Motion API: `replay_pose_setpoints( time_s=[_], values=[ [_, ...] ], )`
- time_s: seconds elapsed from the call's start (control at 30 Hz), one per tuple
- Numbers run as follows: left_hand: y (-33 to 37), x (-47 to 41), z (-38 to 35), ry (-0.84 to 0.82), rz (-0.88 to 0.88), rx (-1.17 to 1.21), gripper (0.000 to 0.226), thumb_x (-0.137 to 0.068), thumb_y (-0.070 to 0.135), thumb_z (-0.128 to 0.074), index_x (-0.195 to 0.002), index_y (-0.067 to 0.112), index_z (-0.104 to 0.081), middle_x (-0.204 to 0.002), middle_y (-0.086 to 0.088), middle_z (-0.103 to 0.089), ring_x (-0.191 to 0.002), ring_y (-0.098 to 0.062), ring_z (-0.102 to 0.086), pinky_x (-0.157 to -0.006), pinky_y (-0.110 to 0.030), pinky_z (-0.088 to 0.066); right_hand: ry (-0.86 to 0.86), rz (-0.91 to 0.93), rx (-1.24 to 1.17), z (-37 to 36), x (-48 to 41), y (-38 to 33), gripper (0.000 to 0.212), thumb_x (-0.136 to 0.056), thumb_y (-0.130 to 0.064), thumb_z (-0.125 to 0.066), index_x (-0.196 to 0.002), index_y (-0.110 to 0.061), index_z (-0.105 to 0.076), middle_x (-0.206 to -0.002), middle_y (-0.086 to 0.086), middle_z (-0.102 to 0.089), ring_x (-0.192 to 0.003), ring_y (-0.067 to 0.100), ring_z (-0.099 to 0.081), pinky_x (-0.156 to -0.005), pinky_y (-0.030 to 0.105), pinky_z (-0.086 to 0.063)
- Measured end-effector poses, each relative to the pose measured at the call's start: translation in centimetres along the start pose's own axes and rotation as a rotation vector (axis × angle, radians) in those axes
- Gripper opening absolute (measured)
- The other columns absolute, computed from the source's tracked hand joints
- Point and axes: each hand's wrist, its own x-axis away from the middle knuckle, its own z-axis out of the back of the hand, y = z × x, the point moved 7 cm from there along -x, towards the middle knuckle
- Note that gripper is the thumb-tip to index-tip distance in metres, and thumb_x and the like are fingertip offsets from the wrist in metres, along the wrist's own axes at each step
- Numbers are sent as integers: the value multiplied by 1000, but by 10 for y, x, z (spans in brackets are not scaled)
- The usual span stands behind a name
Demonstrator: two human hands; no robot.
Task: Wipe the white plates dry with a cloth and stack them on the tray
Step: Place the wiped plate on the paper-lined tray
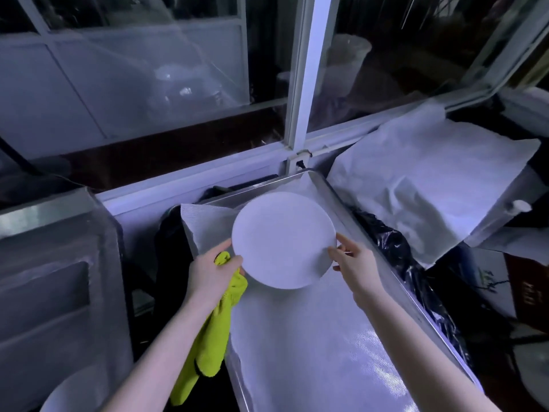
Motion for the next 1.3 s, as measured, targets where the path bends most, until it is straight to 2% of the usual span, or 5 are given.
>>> replay_pose_setpoints(
  time_s=[0.33, 0.87, 1.0, 1.13, 1.3],
  values=[
    [-17, -31, -42, 81, 65, -126, 52, -66, 33, -58, -116, 32, -71, -85, -3, -75, -70, -14, -55, -79, -36, -52, 6, 9, 128, -5, -53, 29, 18, -88, -9, -58, -74, -20, -59, -69, 9, -40, -63, 20, -36, -57, 30, -28],
    [-31, -29, -34, 173, 59, -176, 47, -80, 28, -66, -126, 37, -64, -96, -3, -75, -77, -15, -61, -77, -32, -52, -4, 51, 228, -24, -54, 43, 49, -103, -25, -48, -151, -31, -40, -88, 8, -50, -90, 4, -38, -79, 25, -33],
    [-39, -22, -26, 136, 118, -19, 53, -85, 26, -71, -136, 26, -58, -103, 1, -76, -99, -5, -65, -88, -23, -48, 51, 61, 218, -19, -45, 37, 50, -102, -28, -51, -151, -29, -41, -105, 15, -55, -85, -18, -41, -78, 17, -30],
    [-37, 2, 11, 214, 94, 108, 32, -76, 29, -71, -107, 38, -69, -67, 12, -72, -73, 2, -67, -76, -22, -49, 142, 257, 232, -21, -11, 10, 42, -99, -21, -57, -140, -28, -56, -109, -1, -46, -92, 13, -57, -87, 22, -39],
    [-45, 47, 68, 303, 150, 347, 20, -80, 28, -72, -98, 35, -72, -76, -6, -76, -71, -18, -69, -76, -37, -54, -151, 422, 191, -84, 49, -37, 23, -97, -16, -61, -117, -23, -71, -105, -2, -54, -87, 2, -59, -79, 17, -47]
  ],
)
